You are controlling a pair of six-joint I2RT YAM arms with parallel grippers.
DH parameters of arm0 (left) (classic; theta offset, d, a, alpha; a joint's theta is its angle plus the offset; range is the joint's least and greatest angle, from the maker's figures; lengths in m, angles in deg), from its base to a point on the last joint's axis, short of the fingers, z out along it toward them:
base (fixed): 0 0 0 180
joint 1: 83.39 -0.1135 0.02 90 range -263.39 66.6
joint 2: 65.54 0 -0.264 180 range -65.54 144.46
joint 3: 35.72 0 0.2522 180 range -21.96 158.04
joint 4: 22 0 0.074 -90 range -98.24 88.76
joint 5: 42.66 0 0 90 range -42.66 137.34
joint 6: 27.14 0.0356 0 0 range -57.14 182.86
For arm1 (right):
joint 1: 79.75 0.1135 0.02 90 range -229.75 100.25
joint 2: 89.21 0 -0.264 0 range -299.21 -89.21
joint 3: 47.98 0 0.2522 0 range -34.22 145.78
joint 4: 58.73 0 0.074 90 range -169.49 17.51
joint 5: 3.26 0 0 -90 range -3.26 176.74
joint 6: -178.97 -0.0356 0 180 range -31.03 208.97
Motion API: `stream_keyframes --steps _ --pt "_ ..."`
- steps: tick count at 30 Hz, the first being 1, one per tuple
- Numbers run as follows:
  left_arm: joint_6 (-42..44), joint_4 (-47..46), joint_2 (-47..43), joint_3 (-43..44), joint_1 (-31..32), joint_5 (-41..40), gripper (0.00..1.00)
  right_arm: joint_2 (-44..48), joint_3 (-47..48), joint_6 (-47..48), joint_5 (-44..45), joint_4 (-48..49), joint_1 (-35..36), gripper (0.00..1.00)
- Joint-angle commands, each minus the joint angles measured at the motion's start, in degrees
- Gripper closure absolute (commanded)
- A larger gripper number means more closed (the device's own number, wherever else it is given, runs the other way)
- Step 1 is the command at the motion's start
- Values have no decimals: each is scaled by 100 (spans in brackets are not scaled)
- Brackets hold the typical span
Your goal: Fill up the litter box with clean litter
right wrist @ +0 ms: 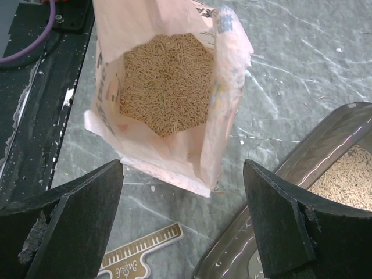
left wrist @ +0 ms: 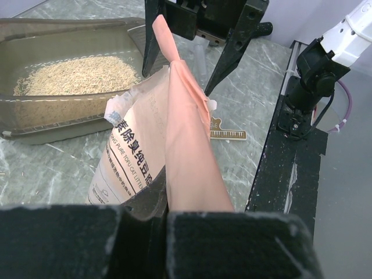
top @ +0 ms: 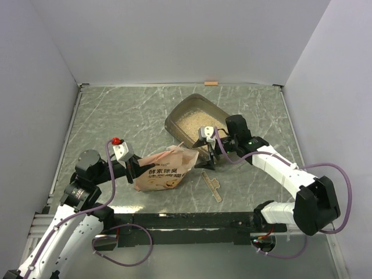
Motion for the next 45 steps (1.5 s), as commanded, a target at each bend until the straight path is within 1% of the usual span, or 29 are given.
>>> stream_keyframes --steps 1,5,8,11,14,15,17,18,19,22,23,25,26,27,29,30,31,32,33,35,36,37,38,40,41,42,44,45 --pt "-126 -263 -57 115 28 68 99 -180 245 176 -588 489 -51 11" --pt "-117 -245 -40 124 28 51 99 -391 183 -62 -878 876 -59 13" --pt "-117 -254 -48 106 28 42 99 -479 60 -387 -1054 1341 -51 16" --pt "-117 -245 -31 115 28 33 99 -566 25 -607 -1151 1746 -33 21" --pt "-126 -236 -22 124 37 7 99 -663 25 -748 -1274 1844 -24 35" --pt "-117 -228 -31 124 29 -2 99 -698 33 -722 -1326 1792 -7 43" --pt "-117 -236 -40 124 37 -46 99 -812 112 -626 -1371 1625 11 51" --pt "-117 -236 -48 115 29 -63 99 -847 130 -538 -1406 1441 37 57" --pt "-109 -236 -57 124 28 -81 99 -935 148 -520 -1424 1405 37 58" --pt "-117 -219 -84 124 37 -160 99 -997 43 -581 -1450 1562 90 72" --pt "-117 -219 -92 124 29 -230 99 -997 8 -651 -1415 1667 81 86" --pt "-126 -201 -101 124 28 -318 99 -945 -142 -949 -1389 2071 99 100" --pt "-126 -210 -110 124 28 -440 99 -910 -186 -1055 -1362 2186 99 100" --pt "-152 -219 -119 124 28 -537 99 -805 -325 -1308 -1319 2500 99 100" --pt "-187 -324 -171 115 28 -783 99 -612 -537 -1573 -1065 2914 108 100" --pt "-240 -411 -180 97 28 -819 99 -332 -773 -1879 -907 3116 108 100" --pt "-275 -490 -163 89 28 -837 99 -155 -862 -1960 -592 3284 108 100" --pt "-302 -648 -128 89 28 -811 99 29 -950 -2022 -450 3311 116 100" --pt "-345 -693 -75 141 28 -741 99 431 -1073 -2136 -257 3303 116 100" --pt "-390 -754 144 246 28 -705 99 873 -1135 -2181 225 3014 116 100" --pt "-372 -807 223 360 28 -531 99 1310 -1162 -2181 350 2865 116 100" --pt "-364 -877 389 413 28 -442 99 1532 -1162 -2163 508 2463 134 100" --pt "-398 -1148 461 483 28 -355 99 1969 -1144 -2154 762 2250 125 100" --pt "-609 -1588 749 528 29 49 99 2393 -1118 -2215 1001 1977 134 100" --pt "-653 -1807 882 554 28 233 99 2752 -1109 -2303 1141 1645 143 100" --pt "-793 -2097 1022 607 28 322 99 2921 -1083 -2321 1186 1476 152 100" --pt "-847 -2362 1418 616 28 542 99 3368 -1100 -2409 1300 1055 169 100" --pt "-986 -2677 1541 572 28 673 99 3484 -1213 -2444 1344 975 178 100"
